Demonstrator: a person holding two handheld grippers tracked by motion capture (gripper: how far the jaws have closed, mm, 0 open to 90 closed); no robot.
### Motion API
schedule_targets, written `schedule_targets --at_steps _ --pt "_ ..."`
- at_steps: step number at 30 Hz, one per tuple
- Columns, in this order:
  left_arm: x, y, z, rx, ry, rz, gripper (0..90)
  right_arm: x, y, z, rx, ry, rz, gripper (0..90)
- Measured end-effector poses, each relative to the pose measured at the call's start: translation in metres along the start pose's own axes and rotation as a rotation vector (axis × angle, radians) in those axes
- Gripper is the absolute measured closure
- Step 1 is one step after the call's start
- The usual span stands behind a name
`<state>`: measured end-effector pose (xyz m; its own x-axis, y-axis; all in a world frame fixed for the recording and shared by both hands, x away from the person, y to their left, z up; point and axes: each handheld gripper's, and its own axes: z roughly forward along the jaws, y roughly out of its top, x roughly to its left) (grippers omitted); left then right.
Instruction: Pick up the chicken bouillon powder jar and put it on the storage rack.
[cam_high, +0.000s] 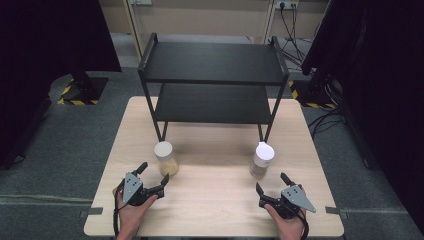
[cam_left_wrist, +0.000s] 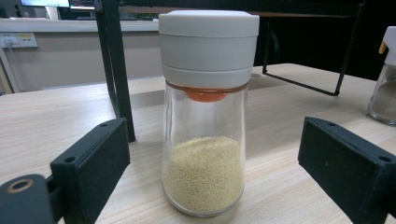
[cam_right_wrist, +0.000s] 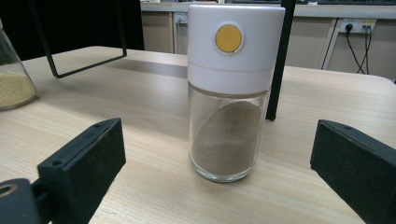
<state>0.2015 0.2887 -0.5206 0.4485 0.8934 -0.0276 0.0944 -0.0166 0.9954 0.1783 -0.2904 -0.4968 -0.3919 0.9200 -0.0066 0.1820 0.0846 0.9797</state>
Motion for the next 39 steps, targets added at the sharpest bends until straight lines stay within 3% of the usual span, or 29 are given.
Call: schedule_targets --at_steps 6,7,15,26,39 --pt "-0.001 0.004 0.002 -0.008 -0.023 0.008 8.3 -0.003 0.0 0.0 0.002 0.007 0.018 3.4" --pt "-0.001 0.008 0.004 -0.009 -0.034 0.024 8.4 -0.002 0.0 0.0 0.002 0.005 0.014 3.4" --pt "0.0 0.02 0.014 -0.039 -0.049 0.017 10.3 -0.003 0.002 0.002 0.012 0.008 0.016 3.4" --pt "0.005 0.021 0.031 -0.042 0.0 -0.009 17.0 -0.002 0.003 0.002 0.014 0.006 0.012 3.4" --pt "0.0 0.025 0.046 -0.042 0.005 0.015 27.3 -0.004 0.004 0.003 0.019 0.01 0.019 3.4"
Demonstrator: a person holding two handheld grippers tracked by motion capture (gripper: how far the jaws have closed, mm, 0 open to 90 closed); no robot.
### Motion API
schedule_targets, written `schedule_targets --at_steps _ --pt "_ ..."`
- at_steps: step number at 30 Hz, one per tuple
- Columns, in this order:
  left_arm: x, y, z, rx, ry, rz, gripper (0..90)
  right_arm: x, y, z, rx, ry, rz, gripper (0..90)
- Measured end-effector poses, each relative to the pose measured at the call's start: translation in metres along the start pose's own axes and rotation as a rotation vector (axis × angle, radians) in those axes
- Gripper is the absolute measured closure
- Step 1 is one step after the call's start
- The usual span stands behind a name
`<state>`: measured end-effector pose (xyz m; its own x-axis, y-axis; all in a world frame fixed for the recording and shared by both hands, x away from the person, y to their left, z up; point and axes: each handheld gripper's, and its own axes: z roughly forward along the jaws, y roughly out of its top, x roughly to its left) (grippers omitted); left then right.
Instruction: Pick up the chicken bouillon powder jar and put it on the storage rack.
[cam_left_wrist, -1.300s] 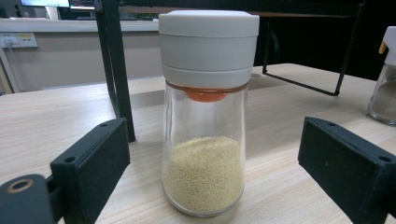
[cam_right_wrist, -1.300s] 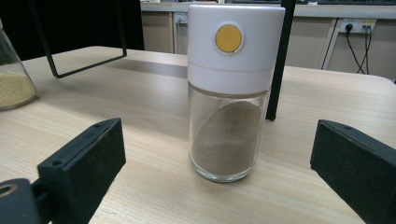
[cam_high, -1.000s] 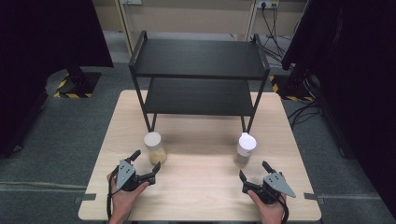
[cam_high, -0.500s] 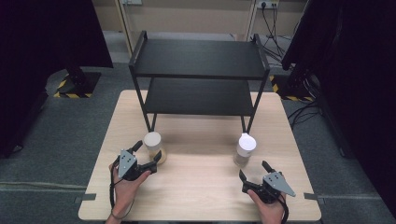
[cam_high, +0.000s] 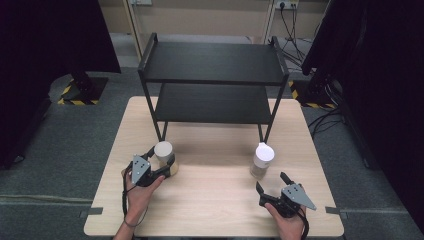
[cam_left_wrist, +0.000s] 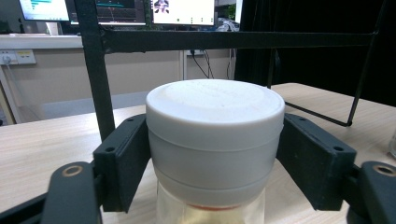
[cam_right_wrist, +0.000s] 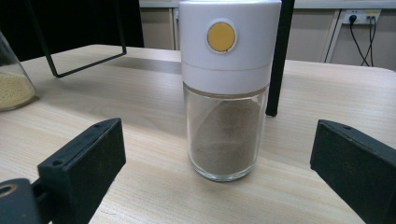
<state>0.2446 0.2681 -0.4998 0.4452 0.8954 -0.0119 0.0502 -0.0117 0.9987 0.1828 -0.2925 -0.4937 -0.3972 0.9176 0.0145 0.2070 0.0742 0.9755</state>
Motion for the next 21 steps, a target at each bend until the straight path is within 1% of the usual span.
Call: schedule_targets --at_steps 1,2,4,5,9,15,18,21 --pt "0.0 0.0 0.0 0.0 0.0 0.0 28.9 0.0 0.0 0.0 0.0 0.001 0.001 3.4" --pt "-0.001 0.0 0.001 0.001 0.009 0.007 29.9 0.0 0.0 0.0 0.002 0.001 0.0 3.4" --pt "0.0 0.001 0.001 0.002 0.01 0.005 33.0 0.0 0.001 0.0 0.003 0.001 0.0 3.4" --pt "-0.001 0.002 0.001 0.004 0.011 0.01 33.1 0.0 0.001 0.0 0.003 0.001 -0.001 3.4" --pt "-0.002 0.001 0.0 0.003 0.015 0.007 33.3 -0.001 0.0 0.0 0.002 0.002 0.002 3.4" --pt "-0.003 0.007 0.0 0.024 0.016 0.016 33.5 -0.001 0.001 0.001 0.003 0.003 0.002 3.4" --pt "-0.004 0.01 -0.002 0.015 0.01 0.015 33.5 -0.001 0.001 0.001 0.003 0.002 0.002 3.4" --pt "-0.006 0.016 -0.006 -0.009 0.004 0.019 33.5 0.0 0.001 0.001 0.003 0.001 0.001 3.4"
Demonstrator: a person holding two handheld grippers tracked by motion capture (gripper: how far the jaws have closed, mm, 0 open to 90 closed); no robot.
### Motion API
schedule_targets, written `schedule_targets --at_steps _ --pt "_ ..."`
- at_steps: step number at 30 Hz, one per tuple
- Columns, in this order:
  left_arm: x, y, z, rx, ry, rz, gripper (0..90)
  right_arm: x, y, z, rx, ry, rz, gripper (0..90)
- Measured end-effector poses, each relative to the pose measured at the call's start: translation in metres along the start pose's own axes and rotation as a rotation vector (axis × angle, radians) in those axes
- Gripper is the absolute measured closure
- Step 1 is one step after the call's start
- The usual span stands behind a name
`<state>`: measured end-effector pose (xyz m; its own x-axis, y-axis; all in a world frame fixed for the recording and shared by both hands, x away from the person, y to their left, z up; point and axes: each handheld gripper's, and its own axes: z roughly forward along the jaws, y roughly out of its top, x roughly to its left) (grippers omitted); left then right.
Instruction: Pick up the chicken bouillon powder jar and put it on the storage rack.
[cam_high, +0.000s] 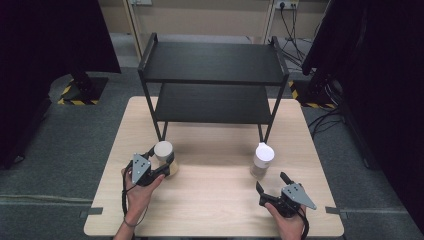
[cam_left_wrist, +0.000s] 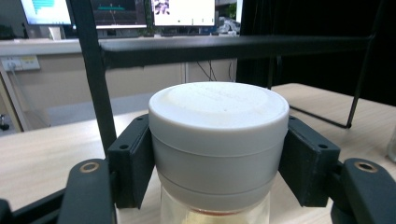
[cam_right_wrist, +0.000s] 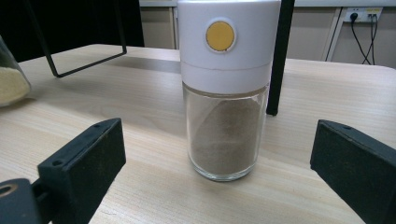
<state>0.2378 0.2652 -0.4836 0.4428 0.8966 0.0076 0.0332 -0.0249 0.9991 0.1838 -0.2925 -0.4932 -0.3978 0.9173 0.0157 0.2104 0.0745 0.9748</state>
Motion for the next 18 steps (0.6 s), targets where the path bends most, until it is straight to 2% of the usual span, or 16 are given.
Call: schedule_targets --at_steps 13,18 --pt "-0.003 0.023 -0.002 -0.059 -0.004 0.012 33.5 0.001 0.0 0.0 0.0 -0.002 -0.001 3.4" --pt "-0.003 0.03 0.0 -0.069 -0.01 0.019 33.5 0.001 0.0 0.0 -0.001 -0.003 -0.005 3.4"
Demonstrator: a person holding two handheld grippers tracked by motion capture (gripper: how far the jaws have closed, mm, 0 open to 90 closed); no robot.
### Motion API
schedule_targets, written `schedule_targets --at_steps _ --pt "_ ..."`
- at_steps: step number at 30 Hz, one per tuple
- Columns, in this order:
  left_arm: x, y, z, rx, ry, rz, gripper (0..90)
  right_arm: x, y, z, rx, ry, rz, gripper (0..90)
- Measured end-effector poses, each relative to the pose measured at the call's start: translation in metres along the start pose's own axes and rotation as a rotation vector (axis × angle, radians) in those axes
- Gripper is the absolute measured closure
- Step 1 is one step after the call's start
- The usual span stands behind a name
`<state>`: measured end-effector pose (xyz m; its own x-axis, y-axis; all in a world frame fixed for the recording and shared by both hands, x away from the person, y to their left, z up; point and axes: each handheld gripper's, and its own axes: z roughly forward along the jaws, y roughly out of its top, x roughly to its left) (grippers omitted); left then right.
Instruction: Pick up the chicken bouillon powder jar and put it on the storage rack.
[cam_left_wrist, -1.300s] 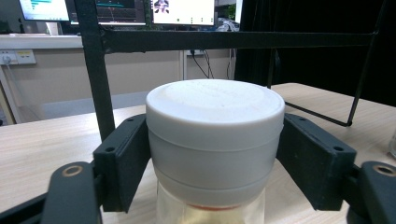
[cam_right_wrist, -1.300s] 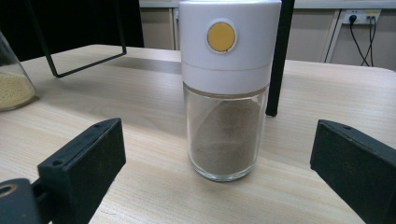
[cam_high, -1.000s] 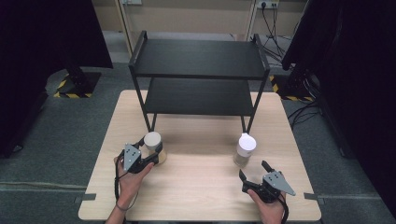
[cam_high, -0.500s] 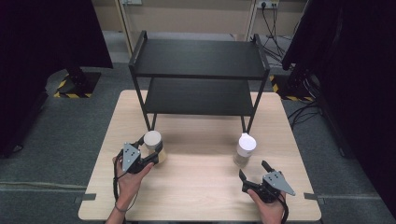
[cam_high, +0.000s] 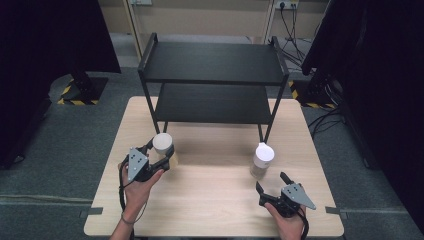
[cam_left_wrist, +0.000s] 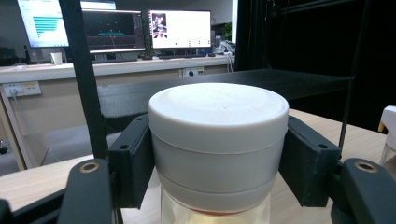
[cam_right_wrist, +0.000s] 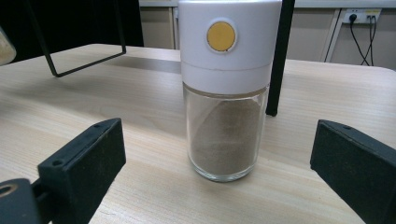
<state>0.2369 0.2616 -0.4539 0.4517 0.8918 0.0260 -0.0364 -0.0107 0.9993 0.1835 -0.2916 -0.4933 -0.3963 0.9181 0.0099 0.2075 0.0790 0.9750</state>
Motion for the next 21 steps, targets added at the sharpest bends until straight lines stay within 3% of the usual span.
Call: schedule_targets --at_steps 21 --pt "0.0 0.043 0.015 -0.083 0.01 0.019 33.5 -0.001 0.001 0.001 0.004 0.001 0.007 3.4"
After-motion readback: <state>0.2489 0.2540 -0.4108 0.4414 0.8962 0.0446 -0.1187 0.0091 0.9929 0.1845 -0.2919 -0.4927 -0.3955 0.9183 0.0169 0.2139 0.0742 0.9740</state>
